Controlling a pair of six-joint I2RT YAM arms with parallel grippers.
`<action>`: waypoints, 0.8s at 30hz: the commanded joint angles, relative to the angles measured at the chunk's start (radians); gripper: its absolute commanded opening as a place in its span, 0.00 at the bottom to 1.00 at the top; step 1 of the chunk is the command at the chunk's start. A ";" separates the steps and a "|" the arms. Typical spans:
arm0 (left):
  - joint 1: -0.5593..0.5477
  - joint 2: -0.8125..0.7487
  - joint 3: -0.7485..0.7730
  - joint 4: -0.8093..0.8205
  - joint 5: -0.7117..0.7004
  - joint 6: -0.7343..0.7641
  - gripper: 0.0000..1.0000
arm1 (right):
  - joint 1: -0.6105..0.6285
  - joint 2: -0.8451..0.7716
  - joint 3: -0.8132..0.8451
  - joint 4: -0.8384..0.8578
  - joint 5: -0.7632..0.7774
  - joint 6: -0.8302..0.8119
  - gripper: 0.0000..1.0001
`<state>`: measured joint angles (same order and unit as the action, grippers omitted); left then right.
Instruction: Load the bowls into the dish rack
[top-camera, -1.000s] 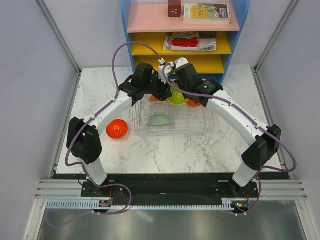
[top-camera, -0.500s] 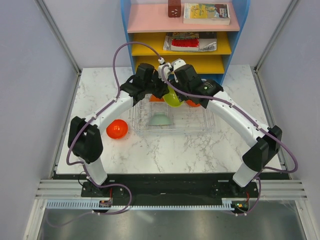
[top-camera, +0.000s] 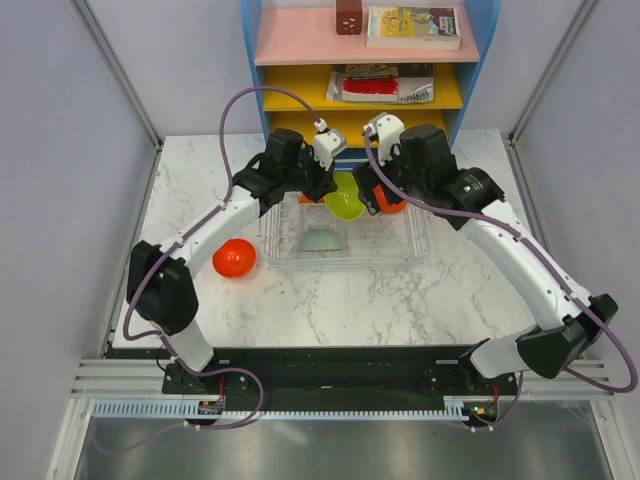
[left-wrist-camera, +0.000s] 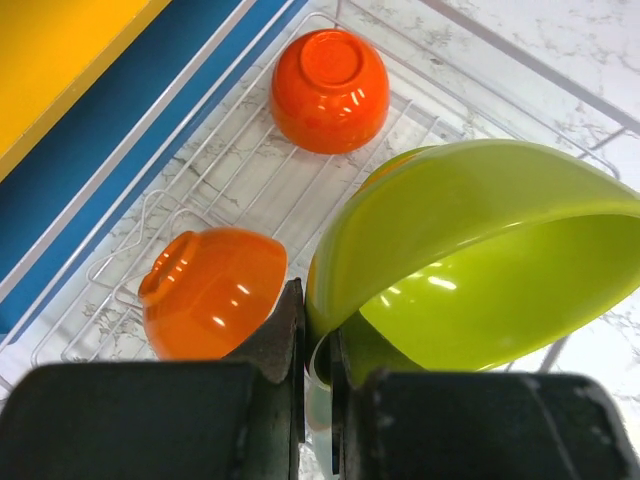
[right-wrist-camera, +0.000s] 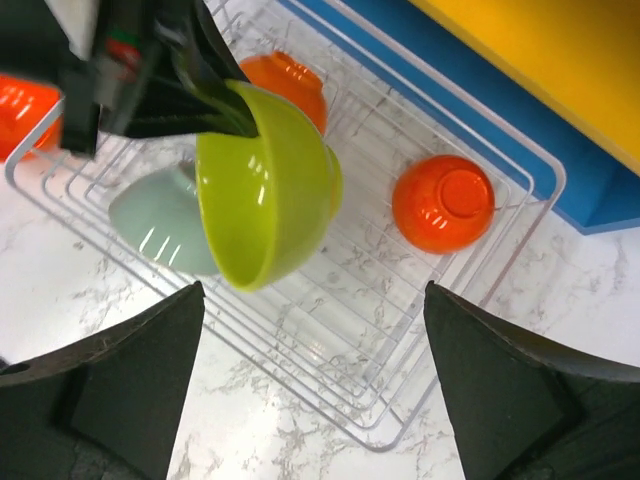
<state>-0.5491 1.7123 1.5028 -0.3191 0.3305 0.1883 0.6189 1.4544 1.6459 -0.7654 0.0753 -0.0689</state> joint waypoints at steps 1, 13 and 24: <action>0.031 -0.123 -0.013 0.025 0.175 0.034 0.02 | -0.129 -0.071 -0.086 0.026 -0.415 -0.065 0.98; 0.060 -0.194 -0.042 0.012 0.368 0.048 0.02 | -0.358 0.038 -0.182 0.124 -1.103 -0.003 0.98; 0.058 -0.140 -0.010 0.018 0.197 0.010 0.02 | -0.378 0.018 -0.248 0.285 -1.203 0.162 0.98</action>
<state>-0.4892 1.5520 1.4502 -0.3351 0.5961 0.2089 0.2466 1.5036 1.4227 -0.6014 -1.0515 -0.0032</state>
